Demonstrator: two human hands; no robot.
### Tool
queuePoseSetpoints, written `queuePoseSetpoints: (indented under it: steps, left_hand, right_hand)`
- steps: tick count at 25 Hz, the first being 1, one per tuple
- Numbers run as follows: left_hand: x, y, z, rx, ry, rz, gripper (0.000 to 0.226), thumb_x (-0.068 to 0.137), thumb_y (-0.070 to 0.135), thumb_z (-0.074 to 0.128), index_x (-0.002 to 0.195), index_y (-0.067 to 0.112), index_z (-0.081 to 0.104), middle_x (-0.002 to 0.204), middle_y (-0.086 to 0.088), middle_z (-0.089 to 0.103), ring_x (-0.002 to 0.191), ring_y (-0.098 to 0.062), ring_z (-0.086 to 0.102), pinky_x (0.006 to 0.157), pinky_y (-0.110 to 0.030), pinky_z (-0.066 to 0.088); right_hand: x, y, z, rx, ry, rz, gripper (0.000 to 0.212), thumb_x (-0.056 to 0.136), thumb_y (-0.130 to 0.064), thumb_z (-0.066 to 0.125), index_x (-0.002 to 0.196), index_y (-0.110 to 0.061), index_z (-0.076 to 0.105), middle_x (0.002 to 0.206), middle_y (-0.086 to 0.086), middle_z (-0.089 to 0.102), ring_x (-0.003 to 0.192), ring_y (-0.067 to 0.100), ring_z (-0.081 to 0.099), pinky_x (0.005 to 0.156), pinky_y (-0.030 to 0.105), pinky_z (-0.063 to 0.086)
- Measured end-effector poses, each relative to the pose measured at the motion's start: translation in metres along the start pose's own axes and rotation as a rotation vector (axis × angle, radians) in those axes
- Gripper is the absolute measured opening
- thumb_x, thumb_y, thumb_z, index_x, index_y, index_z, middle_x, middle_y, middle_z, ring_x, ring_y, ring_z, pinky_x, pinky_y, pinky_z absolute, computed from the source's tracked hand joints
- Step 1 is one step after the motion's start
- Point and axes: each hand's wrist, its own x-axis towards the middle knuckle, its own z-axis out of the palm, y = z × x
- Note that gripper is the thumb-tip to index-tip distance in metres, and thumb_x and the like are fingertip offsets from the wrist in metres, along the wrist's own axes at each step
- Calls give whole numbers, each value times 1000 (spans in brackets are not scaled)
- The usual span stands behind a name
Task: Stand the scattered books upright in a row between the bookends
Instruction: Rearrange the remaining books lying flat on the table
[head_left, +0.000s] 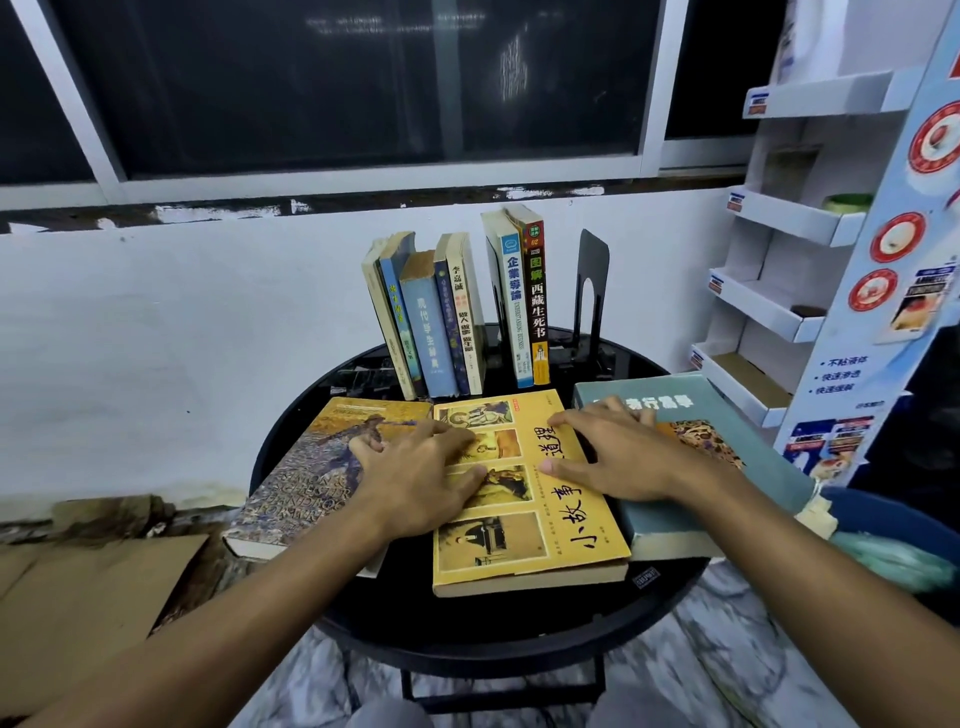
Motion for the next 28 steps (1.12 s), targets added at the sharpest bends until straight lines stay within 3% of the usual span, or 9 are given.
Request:
queuePoseSetpoints:
  steps: [3,10,13,17,19,21,25,28]
  left_hand:
    - [6,1,4,-99,-48,19,65,92,71,40,148,39,39,156,7,32,137,-24,46,113,-67,20]
    - [1,-3,0,-331,102,61,63,89,55,66,143,25,53,154,10,40,139,-17,42,118,-47,30]
    - [1,-11,-6,-407,177,54,65,87,41,74,146,22,51,157,12,36,136,-16,46,116,-40,34]
    - [1,-23,-16,-670,215,-4,71,84,22,80,148,23,49,163,5,27,112,-16,66,96,-41,58]
    - [-1,-25,-21,-812,252,-20,68,82,16,81,143,30,54,151,1,49,105,-12,70,90,-41,61]
    - [-2,-27,-28,-955,318,0,63,82,9,81,138,30,59,122,4,72,101,-10,72,90,-43,60]
    - [-2,-27,-46,-1066,399,39,58,82,5,79,132,30,63,103,0,78,102,-14,73,89,-44,60]
    - [-4,-25,-57,-1127,445,90,56,85,5,77,130,34,64,104,-8,77,102,-18,73,90,-42,60]
  right_hand:
    - [-1,-2,0,38,12,3,73,91,-69,50,152,-34,34,145,0,45,138,18,27,109,43,21]
    - [-4,-4,4,262,118,58,79,84,-56,72,150,-28,41,142,0,46,137,17,35,114,40,29]
    - [-1,-4,4,484,186,23,77,85,-36,79,151,-25,41,133,-6,45,121,10,48,100,24,39]
    - [5,-5,-1,646,282,-53,70,86,-15,79,148,-22,47,120,-13,43,106,7,56,87,24,55]
    - [7,-4,-6,727,337,-108,66,84,-7,80,142,-24,54,120,-13,45,106,14,60,83,32,60]
    - [9,-4,-12,776,387,-162,60,83,-3,79,134,-28,61,123,-10,48,107,20,61,83,38,61]
    - [9,-10,-30,909,410,-218,54,84,4,76,120,-35,65,118,-2,62,102,17,69,84,39,61]
    - [9,-13,-48,957,395,-243,51,86,4,74,121,-31,63,111,5,68,98,17,73,82,37,62]
